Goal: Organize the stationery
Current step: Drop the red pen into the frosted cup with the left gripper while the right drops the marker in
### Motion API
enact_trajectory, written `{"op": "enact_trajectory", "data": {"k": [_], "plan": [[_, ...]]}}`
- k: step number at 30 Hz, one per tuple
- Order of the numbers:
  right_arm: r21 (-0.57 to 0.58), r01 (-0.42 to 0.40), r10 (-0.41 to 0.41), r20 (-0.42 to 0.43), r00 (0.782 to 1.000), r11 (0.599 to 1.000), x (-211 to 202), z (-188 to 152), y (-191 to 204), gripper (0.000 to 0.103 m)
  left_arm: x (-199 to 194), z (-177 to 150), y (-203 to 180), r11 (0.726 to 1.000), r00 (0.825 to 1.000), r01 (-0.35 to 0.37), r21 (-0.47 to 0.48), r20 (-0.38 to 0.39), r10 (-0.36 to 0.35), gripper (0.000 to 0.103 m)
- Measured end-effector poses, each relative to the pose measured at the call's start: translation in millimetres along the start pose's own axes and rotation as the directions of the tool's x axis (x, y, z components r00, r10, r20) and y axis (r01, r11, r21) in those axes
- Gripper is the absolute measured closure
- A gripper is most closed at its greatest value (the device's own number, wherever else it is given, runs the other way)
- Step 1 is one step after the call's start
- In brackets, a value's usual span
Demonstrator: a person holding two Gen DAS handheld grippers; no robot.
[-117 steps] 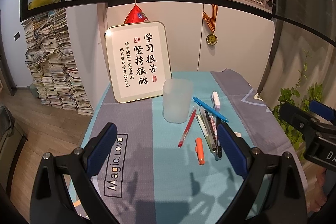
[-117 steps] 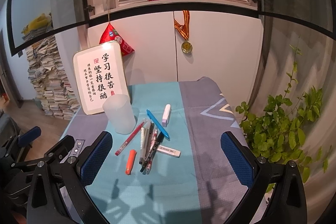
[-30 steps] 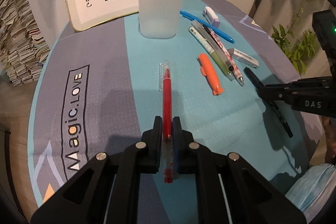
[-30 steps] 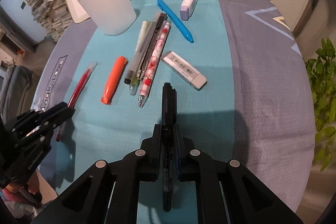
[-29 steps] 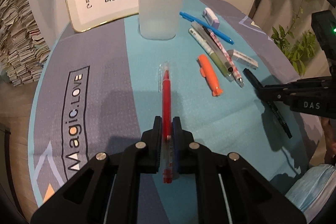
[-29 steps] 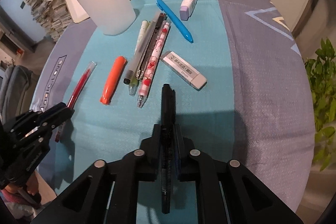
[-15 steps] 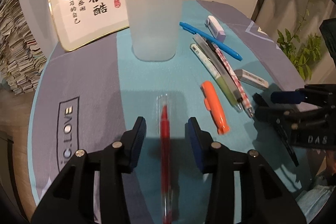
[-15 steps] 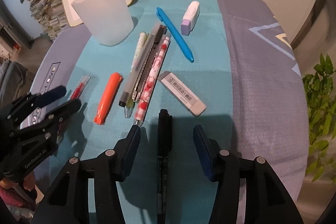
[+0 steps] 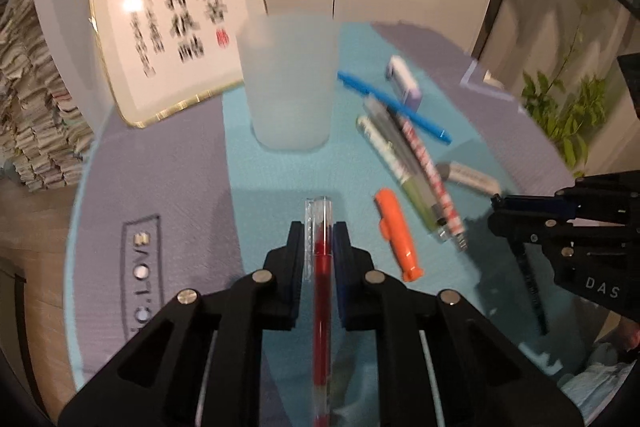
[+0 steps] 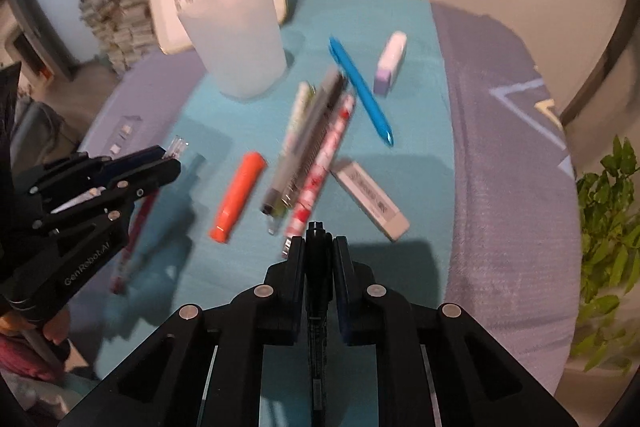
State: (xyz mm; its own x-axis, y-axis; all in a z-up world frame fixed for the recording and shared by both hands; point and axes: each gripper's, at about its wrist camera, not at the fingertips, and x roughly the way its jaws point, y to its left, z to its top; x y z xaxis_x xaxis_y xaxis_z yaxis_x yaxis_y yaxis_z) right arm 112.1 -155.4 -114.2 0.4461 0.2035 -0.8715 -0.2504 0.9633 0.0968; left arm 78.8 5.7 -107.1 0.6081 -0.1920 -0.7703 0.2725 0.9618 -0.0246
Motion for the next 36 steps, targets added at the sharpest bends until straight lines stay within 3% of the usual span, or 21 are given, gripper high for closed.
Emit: {"op": "enact_trajectory", "data": {"k": [12, 20, 24, 30, 36], "plan": [[0.015, -0.03, 0.026, 0.209, 0.978, 0.999, -68.3, 3.6, 16.1, 0.089, -64.3, 17.9, -3.6, 1.0, 0.985, -0.018, -0.006, 0.174, 0.019, 0.091], [0.034, -0.029, 0.019, 0.264, 0.964, 0.999, -83.1, 11.6, 14.1, 0.092, -96.4, 71.9, -3.6, 0.999, 0.943, -0.034, -0.014, 0.331, 0.037, 0.091], [0.046, -0.028, 0.014, 0.283, 0.959, 0.999, -87.7, 12.7, 10.4, 0.092, -90.7, 106.9, -7.6, 0.998, 0.913, -0.066, -0.007, 0.404, 0.063, 0.091], [0.07, -0.016, -0.005, 0.299, 0.954, 0.997, -90.7, 17.2, -0.4, 0.092, -68.5, 141.5, 2.7, 0.994, 0.884, -0.1, -0.046, 0.455, 0.11, 0.091], [0.084, -0.01, -0.016, 0.307, 0.952, 0.996, -90.9, 27.0, -7.6, 0.092, -34.2, 145.3, 19.0, 0.989, 0.897, -0.111, -0.1, 0.418, 0.143, 0.091]]}}
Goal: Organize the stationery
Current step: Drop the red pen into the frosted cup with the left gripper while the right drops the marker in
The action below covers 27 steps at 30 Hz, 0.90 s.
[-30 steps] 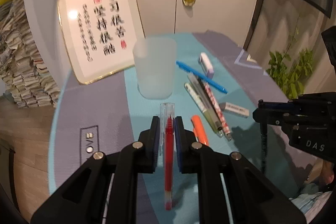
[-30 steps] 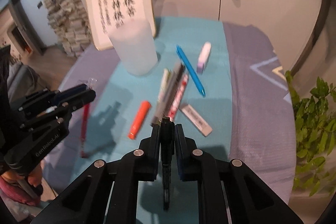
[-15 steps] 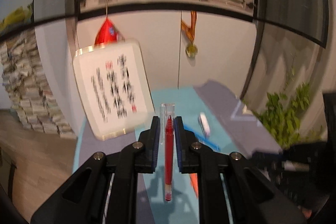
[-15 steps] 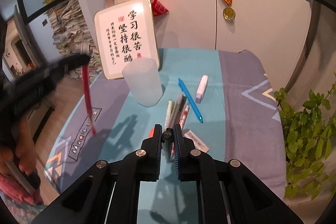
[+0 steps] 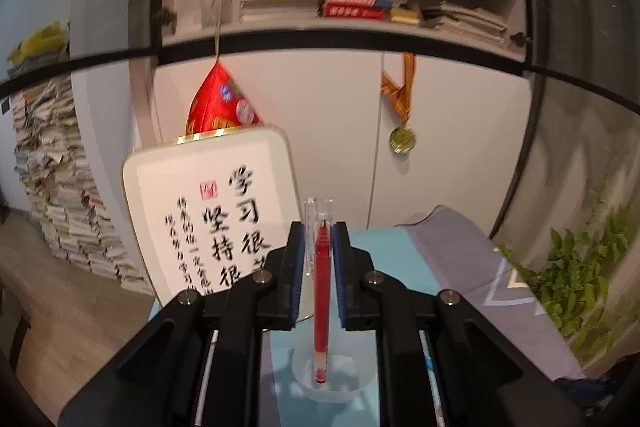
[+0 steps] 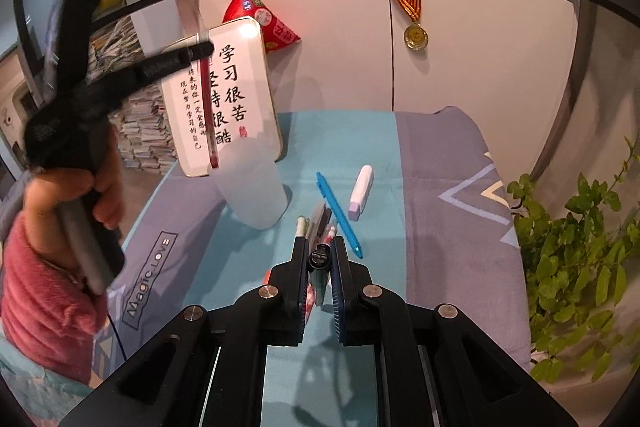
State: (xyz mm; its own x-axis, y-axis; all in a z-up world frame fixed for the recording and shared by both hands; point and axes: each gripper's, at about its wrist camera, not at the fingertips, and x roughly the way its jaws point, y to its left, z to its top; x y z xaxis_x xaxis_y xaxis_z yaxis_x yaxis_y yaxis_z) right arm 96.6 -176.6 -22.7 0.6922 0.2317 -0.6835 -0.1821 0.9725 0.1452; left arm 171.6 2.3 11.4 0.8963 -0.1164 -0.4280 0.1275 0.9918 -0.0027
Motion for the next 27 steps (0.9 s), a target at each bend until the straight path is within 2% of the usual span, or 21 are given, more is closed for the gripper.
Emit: {"op": "enact_trajectory", "data": {"k": [6, 16, 23, 25, 27], "plan": [[-0.011, -0.006, 0.006, 0.0, 1.0, 1.0, 7.0, 8.4, 3.7, 0.092, 18.2, -24.7, 18.4, 0.997, 0.997, 0.016, -0.079, -0.08, -0.022, 0.091], [-0.053, -0.028, 0.029, 0.031, 0.999, 0.998, 8.2, 28.8, 22.8, 0.092, 14.7, -41.5, 23.7, 0.994, 0.991, 0.049, -0.096, -0.116, -0.06, 0.091], [-0.082, -0.059, 0.065, 0.073, 0.995, 0.995, 0.5, 61.3, 40.8, 0.092, 4.2, -52.2, 27.1, 0.996, 0.989, 0.044, -0.079, -0.135, -0.054, 0.089], [-0.098, -0.063, 0.072, 0.087, 0.994, 0.993, -0.6, 72.3, 49.3, 0.092, -3.2, -53.4, 29.9, 0.996, 0.989, 0.041, -0.075, -0.137, -0.051, 0.079], [-0.115, -0.06, 0.072, 0.102, 0.992, 0.992, 0.2, 80.6, 57.6, 0.092, -14.4, -55.2, 34.0, 0.996, 0.991, 0.033, -0.08, -0.127, -0.043, 0.057]]}}
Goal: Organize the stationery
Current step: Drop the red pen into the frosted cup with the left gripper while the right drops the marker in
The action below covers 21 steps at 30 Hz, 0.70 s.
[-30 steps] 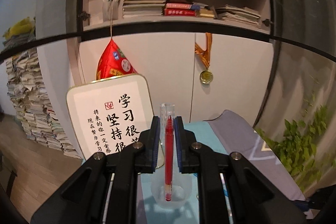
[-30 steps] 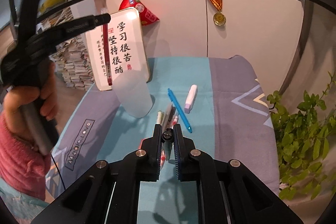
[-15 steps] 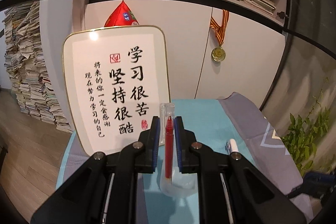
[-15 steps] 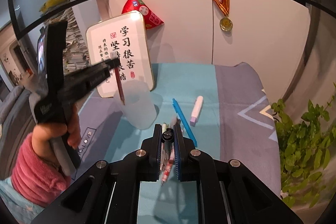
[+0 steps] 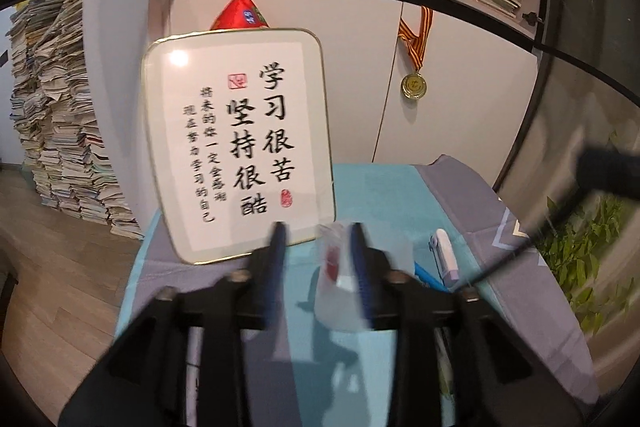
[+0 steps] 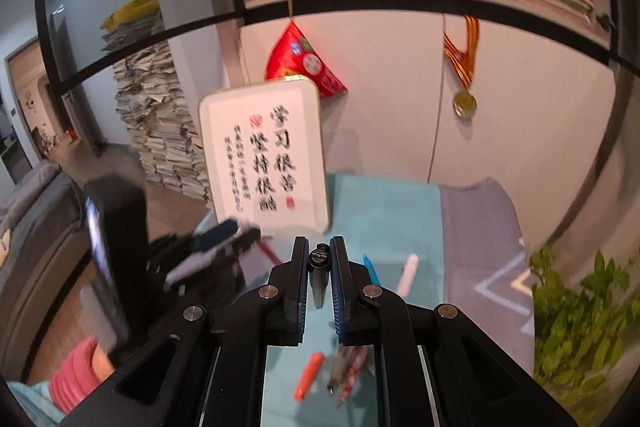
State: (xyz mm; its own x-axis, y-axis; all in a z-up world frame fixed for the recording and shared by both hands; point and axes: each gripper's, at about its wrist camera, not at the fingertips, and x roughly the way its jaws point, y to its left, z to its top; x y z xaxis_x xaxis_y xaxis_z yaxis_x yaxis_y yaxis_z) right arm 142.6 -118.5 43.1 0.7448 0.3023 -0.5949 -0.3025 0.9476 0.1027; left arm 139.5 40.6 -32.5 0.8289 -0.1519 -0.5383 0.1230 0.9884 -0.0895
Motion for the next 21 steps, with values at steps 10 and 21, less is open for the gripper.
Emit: {"op": "enact_trajectory", "data": {"k": [10, 21], "plan": [[-0.06, 0.014, -0.014, 0.012, 1.0, 0.998, 35.7, 25.8, 31.1, 0.092, -42.9, -23.5, 17.8, 0.999, 0.998, -0.038, 0.026, 0.049, 0.037, 0.043], [-0.065, 0.033, -0.04, -0.122, 0.992, 0.997, 88.4, 1.1, 32.9, 0.092, -31.9, -51.7, 14.0, 0.996, 0.998, -0.053, 0.076, -0.01, 0.054, 0.042]]}}
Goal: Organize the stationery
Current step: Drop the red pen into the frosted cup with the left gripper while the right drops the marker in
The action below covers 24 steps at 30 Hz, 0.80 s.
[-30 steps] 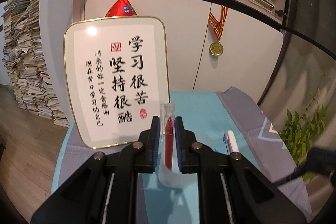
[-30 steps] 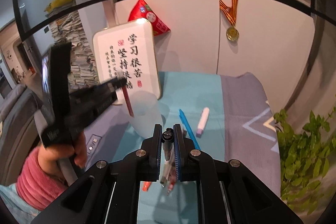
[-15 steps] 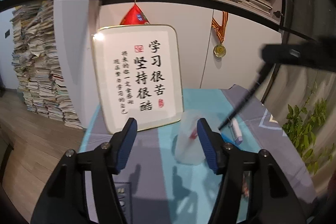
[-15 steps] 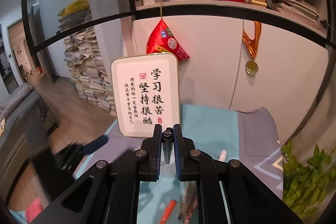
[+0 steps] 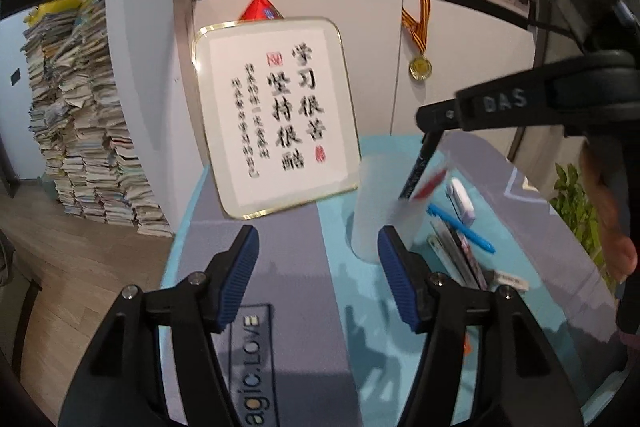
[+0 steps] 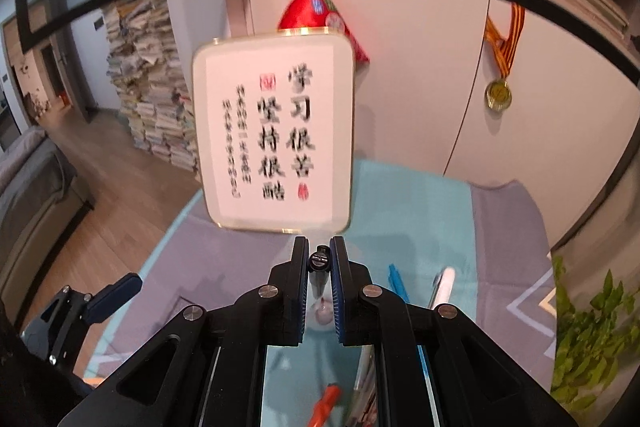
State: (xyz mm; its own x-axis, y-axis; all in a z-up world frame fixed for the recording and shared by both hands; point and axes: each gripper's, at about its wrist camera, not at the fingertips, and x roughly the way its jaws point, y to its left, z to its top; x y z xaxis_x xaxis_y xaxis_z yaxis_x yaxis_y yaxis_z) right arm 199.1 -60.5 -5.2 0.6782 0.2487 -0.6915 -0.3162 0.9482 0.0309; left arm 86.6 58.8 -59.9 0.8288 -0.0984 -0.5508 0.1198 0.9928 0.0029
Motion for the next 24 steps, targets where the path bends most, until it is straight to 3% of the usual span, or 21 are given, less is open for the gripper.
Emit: {"op": "enact_trajectory", "data": {"k": [11, 16, 20, 24], "plan": [[0.007, -0.027, 0.027, -0.065, 0.997, 1.0, 16.9, -9.6, 3.8, 0.092, -4.8, -4.5, 3.5, 1.0, 1.0, 0.007, -0.027, -0.018, -0.007, 0.042], [-0.011, -0.034, 0.034, -0.043, 0.998, 0.999, 12.9, -17.3, 6.8, 0.092, -15.1, -5.2, 8.2, 0.999, 1.0, -0.024, -0.026, -0.017, 0.024, 0.042], [0.001, -0.086, 0.086, -0.021, 0.996, 0.996, -3.1, -23.7, 2.7, 0.092, -16.8, -4.4, 8.8, 0.999, 0.999, -0.041, -0.02, -0.018, 0.04, 0.042], [-0.01, -0.121, 0.121, 0.034, 0.992, 0.993, -33.6, -32.5, -8.8, 0.091, -8.9, -4.7, -0.9, 1.0, 0.999, -0.007, -0.028, -0.036, 0.006, 0.041]]}}
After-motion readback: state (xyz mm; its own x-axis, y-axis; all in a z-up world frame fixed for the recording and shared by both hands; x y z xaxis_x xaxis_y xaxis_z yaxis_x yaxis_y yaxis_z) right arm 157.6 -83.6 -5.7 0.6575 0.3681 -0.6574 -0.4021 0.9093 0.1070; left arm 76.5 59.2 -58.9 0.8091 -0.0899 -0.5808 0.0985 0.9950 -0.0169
